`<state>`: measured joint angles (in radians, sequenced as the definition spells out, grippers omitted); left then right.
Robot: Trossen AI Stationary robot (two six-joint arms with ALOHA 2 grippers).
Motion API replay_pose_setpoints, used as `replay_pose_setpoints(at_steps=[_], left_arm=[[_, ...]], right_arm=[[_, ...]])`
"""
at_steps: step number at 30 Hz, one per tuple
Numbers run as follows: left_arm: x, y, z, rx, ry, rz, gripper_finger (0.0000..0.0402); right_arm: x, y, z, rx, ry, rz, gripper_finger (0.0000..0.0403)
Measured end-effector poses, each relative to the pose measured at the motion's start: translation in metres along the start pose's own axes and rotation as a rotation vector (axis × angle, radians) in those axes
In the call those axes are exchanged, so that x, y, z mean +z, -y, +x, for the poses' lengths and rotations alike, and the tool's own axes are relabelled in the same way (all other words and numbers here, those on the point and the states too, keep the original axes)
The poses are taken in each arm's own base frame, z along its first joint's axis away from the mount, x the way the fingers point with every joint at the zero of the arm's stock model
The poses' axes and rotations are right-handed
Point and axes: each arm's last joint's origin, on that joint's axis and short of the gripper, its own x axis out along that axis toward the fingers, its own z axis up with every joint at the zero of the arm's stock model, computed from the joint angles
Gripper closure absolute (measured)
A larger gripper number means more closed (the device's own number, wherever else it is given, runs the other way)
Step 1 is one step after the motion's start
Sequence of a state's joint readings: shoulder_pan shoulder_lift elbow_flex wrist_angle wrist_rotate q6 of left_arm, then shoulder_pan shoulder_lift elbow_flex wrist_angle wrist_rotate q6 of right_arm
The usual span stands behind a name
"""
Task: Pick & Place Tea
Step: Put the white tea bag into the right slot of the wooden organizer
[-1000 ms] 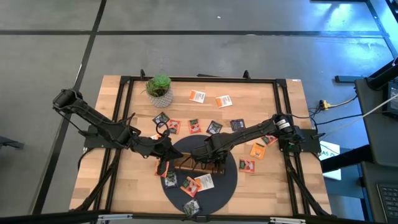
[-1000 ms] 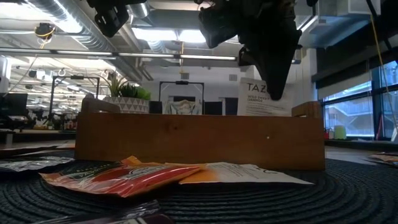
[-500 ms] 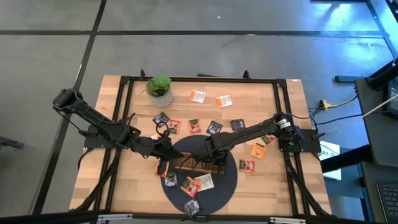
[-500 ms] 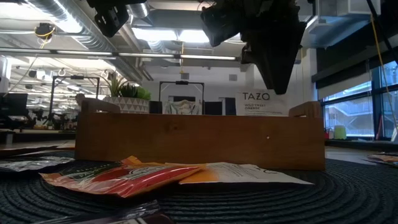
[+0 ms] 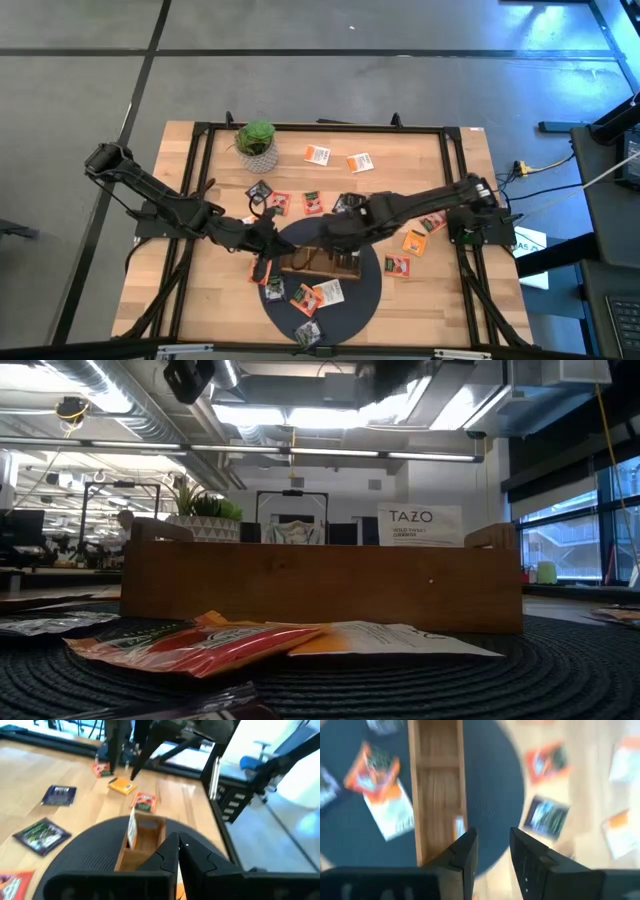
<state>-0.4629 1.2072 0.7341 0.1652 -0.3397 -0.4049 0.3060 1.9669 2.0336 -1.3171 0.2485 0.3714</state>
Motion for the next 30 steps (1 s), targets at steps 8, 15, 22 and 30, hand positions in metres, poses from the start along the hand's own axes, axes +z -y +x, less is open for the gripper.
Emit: replay_pose_setpoints(at_steps=[8, 15, 22, 30], left_arm=[[0.004, 0.002, 0.000, -0.021, 0.043, -0.019, 0.0390], [0.006, 0.007, -0.002, -0.053, 0.062, -0.025, 0.0396], [0.007, 0.009, -0.002, -0.068, 0.077, -0.029, 0.0397], [0.007, 0.009, -0.002, -0.068, 0.077, -0.029, 0.0394]], right_arm=[[0.010, -0.017, -0.018, 0.079, 0.223, -0.070, 0.0287], [0.012, -0.034, -0.014, 0.134, 0.319, -0.043, 0.0287], [0.015, -0.044, -0.014, 0.227, 0.370, -0.081, 0.0287], [0.014, -0.041, -0.018, 0.218, 0.377, -0.098, 0.0287]])
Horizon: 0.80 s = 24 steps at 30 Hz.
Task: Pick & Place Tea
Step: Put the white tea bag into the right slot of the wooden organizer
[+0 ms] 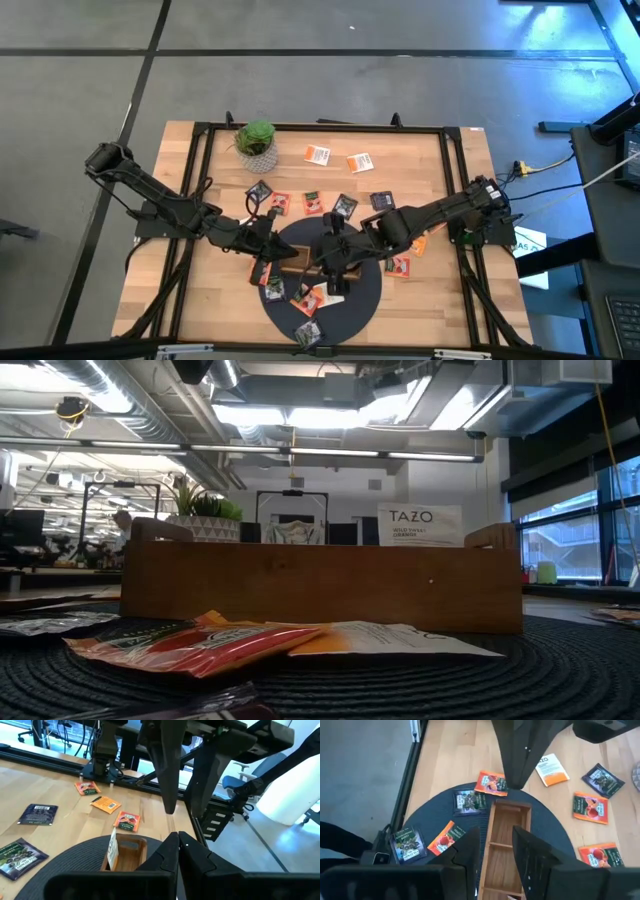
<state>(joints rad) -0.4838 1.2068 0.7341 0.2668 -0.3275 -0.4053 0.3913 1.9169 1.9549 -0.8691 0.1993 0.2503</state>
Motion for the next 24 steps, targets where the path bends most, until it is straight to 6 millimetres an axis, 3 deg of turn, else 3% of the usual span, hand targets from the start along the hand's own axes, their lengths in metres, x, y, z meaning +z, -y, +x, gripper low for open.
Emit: replay_pose_setpoints(at_steps=[5, 13, 18, 24], left_arm=[[0.000, 0.000, 0.000, 0.000, -0.001, 0.007, 0.0395], [0.000, 0.000, 0.000, 0.001, -0.001, 0.026, 0.0395], [0.000, 0.000, 0.000, 0.001, -0.001, 0.027, 0.0394], [0.001, -0.002, 0.000, 0.048, 0.017, 0.068, 0.0399]], right_arm=[[-0.004, -0.005, 0.000, -0.106, 0.025, -0.017, 0.0287], [-0.040, -0.003, 0.026, -0.074, 0.021, 0.057, 0.0287], [-0.061, 0.004, 0.017, -0.022, 0.117, 0.145, 0.0287], [-0.089, 0.019, -0.011, -0.022, 0.162, 0.287, 0.0287]])
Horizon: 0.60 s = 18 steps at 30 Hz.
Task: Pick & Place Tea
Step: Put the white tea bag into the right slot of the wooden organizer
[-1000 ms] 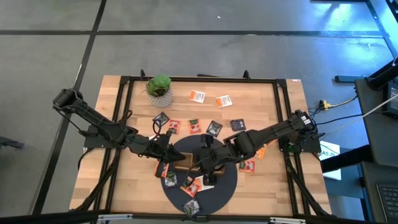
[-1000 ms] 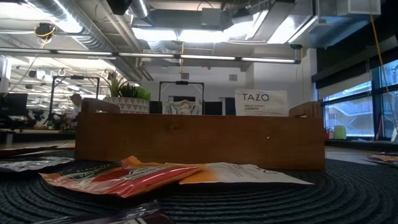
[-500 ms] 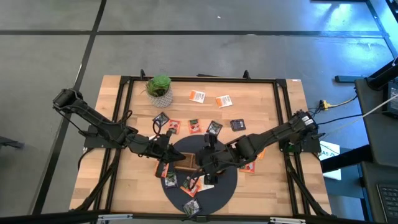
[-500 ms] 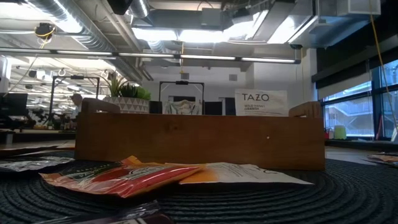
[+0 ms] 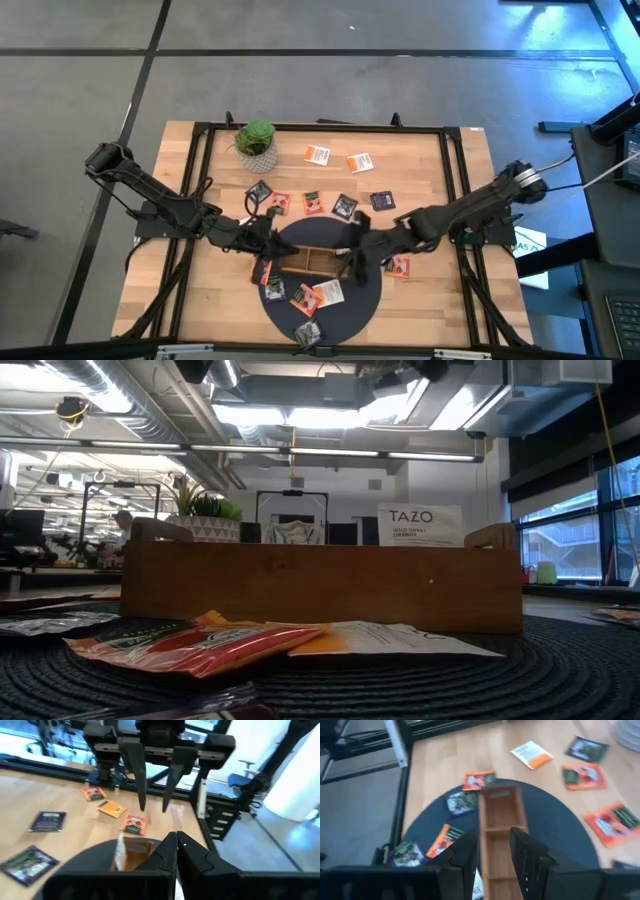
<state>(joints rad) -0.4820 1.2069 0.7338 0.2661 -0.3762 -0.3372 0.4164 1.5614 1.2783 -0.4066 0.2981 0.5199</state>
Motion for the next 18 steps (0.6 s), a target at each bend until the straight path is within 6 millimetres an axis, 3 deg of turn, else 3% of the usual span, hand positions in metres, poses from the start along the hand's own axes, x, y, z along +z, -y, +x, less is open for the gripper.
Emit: replay_pose_setpoints(at_steps=[5, 10, 18], left_arm=[[0.000, -0.002, 0.000, 0.034, 0.011, 0.003, 0.0397], [0.000, -0.002, 0.000, 0.033, 0.010, 0.002, 0.0394], [-0.001, 0.003, 0.001, -0.093, -0.027, -0.008, 0.0399]], right_arm=[[-0.016, 0.016, -0.027, -0.041, 0.072, 0.089, 0.0287], [-0.033, 0.023, -0.047, 0.036, 0.190, 0.173, 0.0287], [-0.062, 0.027, -0.047, 0.145, 0.254, 0.316, 0.0287]])
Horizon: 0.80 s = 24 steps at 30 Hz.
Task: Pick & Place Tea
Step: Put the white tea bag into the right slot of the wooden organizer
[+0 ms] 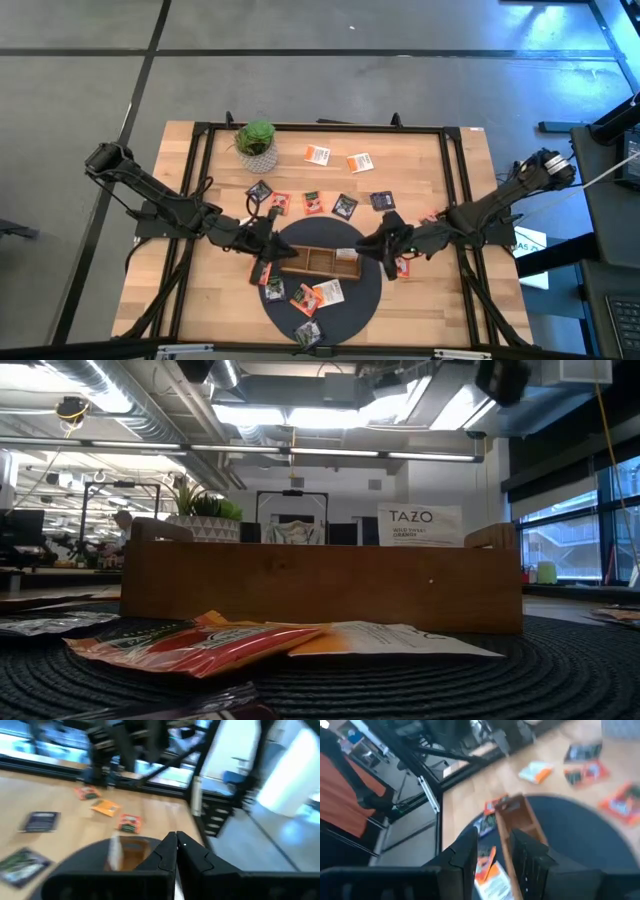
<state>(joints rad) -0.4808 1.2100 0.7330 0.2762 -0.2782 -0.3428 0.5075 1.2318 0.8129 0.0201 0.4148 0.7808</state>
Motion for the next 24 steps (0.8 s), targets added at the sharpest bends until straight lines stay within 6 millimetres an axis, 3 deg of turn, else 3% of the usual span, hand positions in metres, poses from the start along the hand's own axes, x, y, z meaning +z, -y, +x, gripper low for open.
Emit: replay_pose_setpoints(at_steps=[5, 13, 24], left_arm=[[-0.002, 0.012, 0.009, -0.033, -0.041, 0.051, 0.0399], [-0.004, 0.026, 0.041, 0.021, -0.218, 0.102, 0.0400], [-0.040, 0.047, 0.099, 0.075, -0.424, 0.099, 0.0399]], right_arm=[[-0.014, 0.006, 0.002, 0.035, -0.098, 0.116, 0.0287], [-0.016, -0.002, -0.001, 0.097, -0.094, 0.152, 0.0287], [-0.043, -0.025, 0.003, 0.215, -0.164, 0.209, 0.0287]])
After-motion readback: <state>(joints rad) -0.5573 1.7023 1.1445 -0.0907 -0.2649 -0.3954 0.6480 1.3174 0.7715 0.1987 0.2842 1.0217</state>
